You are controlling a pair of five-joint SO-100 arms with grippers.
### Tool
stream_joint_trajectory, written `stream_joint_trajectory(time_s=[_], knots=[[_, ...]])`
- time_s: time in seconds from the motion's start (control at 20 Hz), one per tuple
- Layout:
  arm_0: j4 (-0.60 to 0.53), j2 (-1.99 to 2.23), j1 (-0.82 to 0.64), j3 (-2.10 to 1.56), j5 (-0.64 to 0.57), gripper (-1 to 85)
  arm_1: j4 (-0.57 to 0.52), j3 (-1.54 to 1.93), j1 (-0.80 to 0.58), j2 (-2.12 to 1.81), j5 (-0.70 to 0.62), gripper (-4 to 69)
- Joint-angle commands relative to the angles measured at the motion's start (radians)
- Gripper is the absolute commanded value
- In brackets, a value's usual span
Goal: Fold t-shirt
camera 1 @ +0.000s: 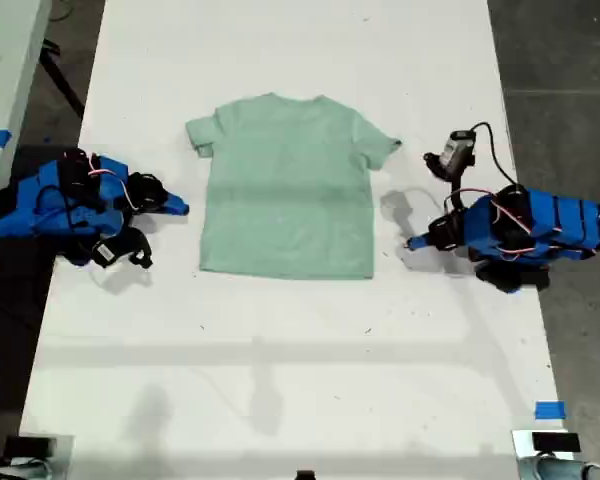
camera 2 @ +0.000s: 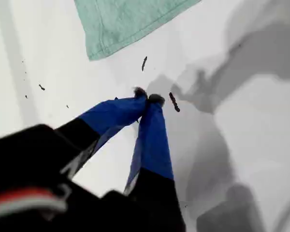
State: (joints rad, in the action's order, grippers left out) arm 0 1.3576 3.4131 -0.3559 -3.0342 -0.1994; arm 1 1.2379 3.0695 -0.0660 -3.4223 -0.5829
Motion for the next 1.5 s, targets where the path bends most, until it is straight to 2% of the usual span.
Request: stream_joint_trajectory(time_s=[0.0, 0.5, 0.65, 0.7, 0.8, 0.9, 1.05, 1.25, 1.45], knots=[[0.006, 0.008, 0.129, 0.009, 0.014, 0.0, -0.018, -0.005, -0.118, -0.008, 0.744, 0.0], [0.006, 0.008, 0.115, 0.009, 0.014, 0.1, -0.018, -0.005, -0.12, -0.008, 0.752, 0.0], [0.006, 0.008, 0.14, 0.015, 0.017, 3.3, -0.018, -0.005, -0.115, -0.008, 0.729, 0.0], [0.005, 0.008, 0.146, 0.017, 0.066, 0.0, -0.023, -0.006, -0.117, -0.008, 0.742, 0.0], [-0.071, 0.008, 0.175, 0.029, 0.107, 0.0, -0.054, -0.048, -0.089, -0.009, 0.726, 0.1], [-0.077, -0.002, 0.152, 0.069, 0.152, 0.0, -0.058, -0.109, -0.075, 0.035, 0.715, 0.1], [-0.069, -0.201, 0.044, 0.278, 0.092, 0.0, -0.043, -0.356, -0.129, 0.311, 0.623, 0.1], [-0.08, -0.618, -0.155, 0.591, -0.075, 0.0, -0.02, -0.759, -0.307, 0.732, 0.393, 0.1], [-0.026, -0.847, -0.282, 0.848, -0.175, 0.0, 0.057, -1.068, -0.463, 0.982, 0.253, 0.1]])
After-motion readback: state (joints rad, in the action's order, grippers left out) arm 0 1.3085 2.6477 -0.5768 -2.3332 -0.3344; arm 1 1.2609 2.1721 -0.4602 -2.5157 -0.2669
